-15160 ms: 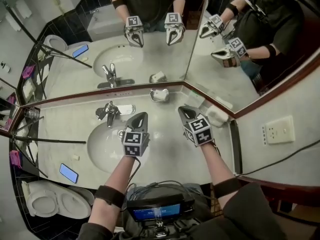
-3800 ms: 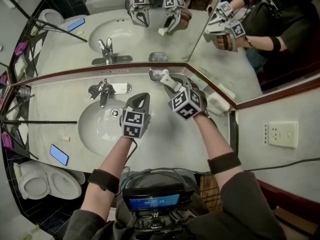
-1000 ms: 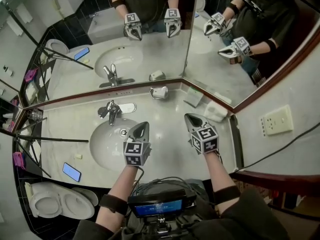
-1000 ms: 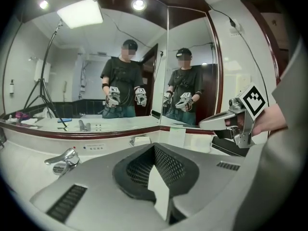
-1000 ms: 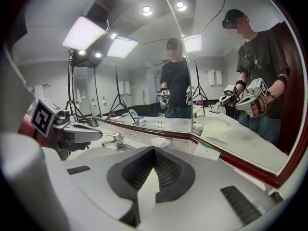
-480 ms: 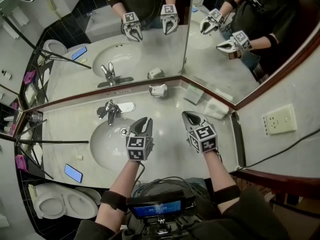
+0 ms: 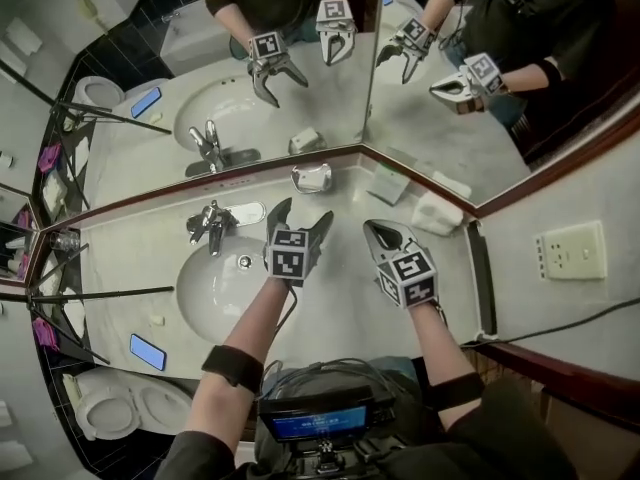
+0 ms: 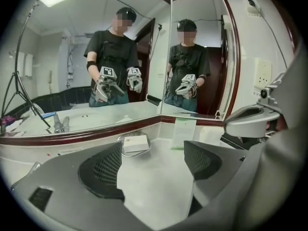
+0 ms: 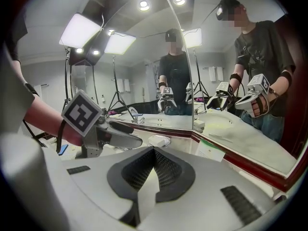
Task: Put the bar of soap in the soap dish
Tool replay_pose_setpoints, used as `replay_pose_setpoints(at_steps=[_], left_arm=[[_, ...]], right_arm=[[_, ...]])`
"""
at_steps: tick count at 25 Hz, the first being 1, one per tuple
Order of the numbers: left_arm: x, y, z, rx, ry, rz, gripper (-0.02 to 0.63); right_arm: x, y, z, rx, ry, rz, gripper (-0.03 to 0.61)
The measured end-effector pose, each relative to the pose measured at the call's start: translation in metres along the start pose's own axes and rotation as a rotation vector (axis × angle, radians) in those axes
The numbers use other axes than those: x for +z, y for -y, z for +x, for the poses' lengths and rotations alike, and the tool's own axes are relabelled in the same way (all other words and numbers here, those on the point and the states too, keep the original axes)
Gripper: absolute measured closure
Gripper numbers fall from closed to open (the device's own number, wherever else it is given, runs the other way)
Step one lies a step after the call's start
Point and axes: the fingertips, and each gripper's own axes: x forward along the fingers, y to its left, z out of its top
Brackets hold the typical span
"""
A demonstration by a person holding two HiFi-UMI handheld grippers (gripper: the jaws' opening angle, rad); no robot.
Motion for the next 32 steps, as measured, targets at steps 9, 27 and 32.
replay_pose_setpoints(at_steps=[9,27,32], left_arm=[[-0.006,-0.033,0.069,0.036,-0.108,-0.018,0.156],[-0.018,-0.049,0.115,0.058,-0.186,0.005,0.281],[-0.017,-0.050,0.108,0.060,-0.163,0.013,0.287]], right_arm=[[-0.013,0.015,0.009,-0.010,-0.029,0.026,0.558],[-0.032,0.028,0.013,-0.015,-0.069,0.057,0.558],[-0.036,0.023,0.015,-0.007,-0.076,0.052,0.558]])
